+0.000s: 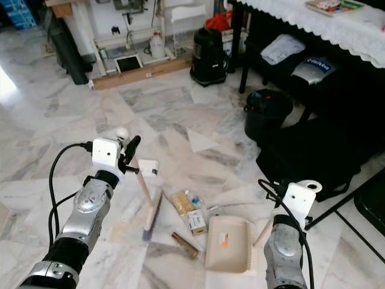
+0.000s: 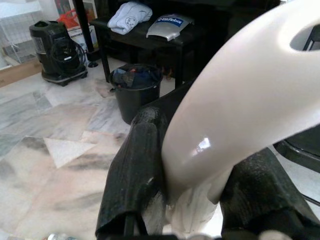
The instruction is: Sweep floor
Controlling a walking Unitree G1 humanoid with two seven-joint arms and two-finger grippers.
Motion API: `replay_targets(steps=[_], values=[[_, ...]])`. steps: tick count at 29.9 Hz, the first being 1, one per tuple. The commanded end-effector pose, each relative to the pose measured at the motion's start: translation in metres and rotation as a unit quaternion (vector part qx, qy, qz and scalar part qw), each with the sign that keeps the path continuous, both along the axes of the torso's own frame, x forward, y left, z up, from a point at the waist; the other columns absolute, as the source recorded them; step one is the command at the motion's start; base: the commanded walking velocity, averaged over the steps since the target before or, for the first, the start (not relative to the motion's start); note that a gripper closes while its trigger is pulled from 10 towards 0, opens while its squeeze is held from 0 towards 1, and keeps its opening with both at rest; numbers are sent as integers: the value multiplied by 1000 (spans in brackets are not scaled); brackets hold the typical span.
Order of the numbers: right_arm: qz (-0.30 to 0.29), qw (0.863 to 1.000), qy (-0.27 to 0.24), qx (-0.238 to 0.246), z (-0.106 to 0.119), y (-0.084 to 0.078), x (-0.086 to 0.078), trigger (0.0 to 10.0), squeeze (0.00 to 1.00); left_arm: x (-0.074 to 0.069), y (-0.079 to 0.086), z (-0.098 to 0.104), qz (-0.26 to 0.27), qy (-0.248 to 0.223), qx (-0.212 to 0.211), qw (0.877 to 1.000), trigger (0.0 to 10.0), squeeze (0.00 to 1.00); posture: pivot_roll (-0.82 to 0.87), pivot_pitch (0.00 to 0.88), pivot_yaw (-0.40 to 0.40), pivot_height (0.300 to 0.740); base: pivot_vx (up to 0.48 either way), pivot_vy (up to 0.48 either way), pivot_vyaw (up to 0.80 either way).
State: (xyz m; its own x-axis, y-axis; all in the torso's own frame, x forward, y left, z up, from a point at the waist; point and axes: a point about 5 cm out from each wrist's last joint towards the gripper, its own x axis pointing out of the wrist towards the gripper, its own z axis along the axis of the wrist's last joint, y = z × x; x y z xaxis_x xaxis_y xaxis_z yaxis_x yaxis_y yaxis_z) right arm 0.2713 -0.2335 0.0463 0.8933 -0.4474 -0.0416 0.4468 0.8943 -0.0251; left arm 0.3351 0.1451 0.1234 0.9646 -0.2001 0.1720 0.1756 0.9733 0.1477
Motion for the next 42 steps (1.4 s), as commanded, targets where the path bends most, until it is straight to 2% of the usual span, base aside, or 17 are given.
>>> replay_targets(steps=[1,4,9,12,15,19,21,23,24,27,31,38,42], values=[[6,1000,-16,-4,7,3,1,10000,0,0,12,7,13,-3,27,1000,10000,0,-52,81,28,740,0,0,0],[10,1000,-15,-3,7,4,-1,10000,0,-1,15,3,13,18,42,999,10000,0,-50,78,32,740,0,0,0],[22,1000,-1,1,7,7,-5,10000,0,-12,23,-9,6,86,91,992,10000,0,-37,83,29,740,0,0,0],[31,999,26,3,4,9,-6,10000,0,-11,23,-14,6,112,90,990,10000,0,-37,88,26,740,0,0,0],[43,999,31,12,2,12,-7,10000,0,-10,20,-15,2,122,87,989,10000,0,-44,92,25,740,0,0,0],[52,997,49,17,-5,18,-10,10000,0,-6,9,-16,-8,140,74,987,10000,0,-45,100,25,740,0,0,0],[53,996,59,26,-10,22,-11,10000,0,-2,4,-13,-1,133,43,990,10000,0,-46,105,23,740,0,0,0],[55,996,66,29,-12,23,-11,10000,0,-1,3,-12,3,133,37,990,10000,0,-46,105,23,740,0,0,0],[59,995,70,34,-14,25,-12,10000,0,1,2,-9,5,125,12,992,10000,0,-47,105,22,740,0,0,0],[67,994,79,38,-20,29,-14,10000,0,3,0,-6,4,113,-11,993,10000,0,-45,108,21,740,0,0,0],[67,992,96,40,-28,29,-18,10000,0,4,-2,-11,-8,146,-13,989,10000,0,-43,113,23,740,0,0,0],[66,992,102,39,-31,27,-18,10000,0,5,-5,-16,-33,176,-17,984,10000,0,-40,114,23,740,0,0,0],[66,992,101,39,-31,27,-17,10000,0,4,-6,-19,-38,200,-36,978,10000,0,-39,115,24,740,0,0,0]])
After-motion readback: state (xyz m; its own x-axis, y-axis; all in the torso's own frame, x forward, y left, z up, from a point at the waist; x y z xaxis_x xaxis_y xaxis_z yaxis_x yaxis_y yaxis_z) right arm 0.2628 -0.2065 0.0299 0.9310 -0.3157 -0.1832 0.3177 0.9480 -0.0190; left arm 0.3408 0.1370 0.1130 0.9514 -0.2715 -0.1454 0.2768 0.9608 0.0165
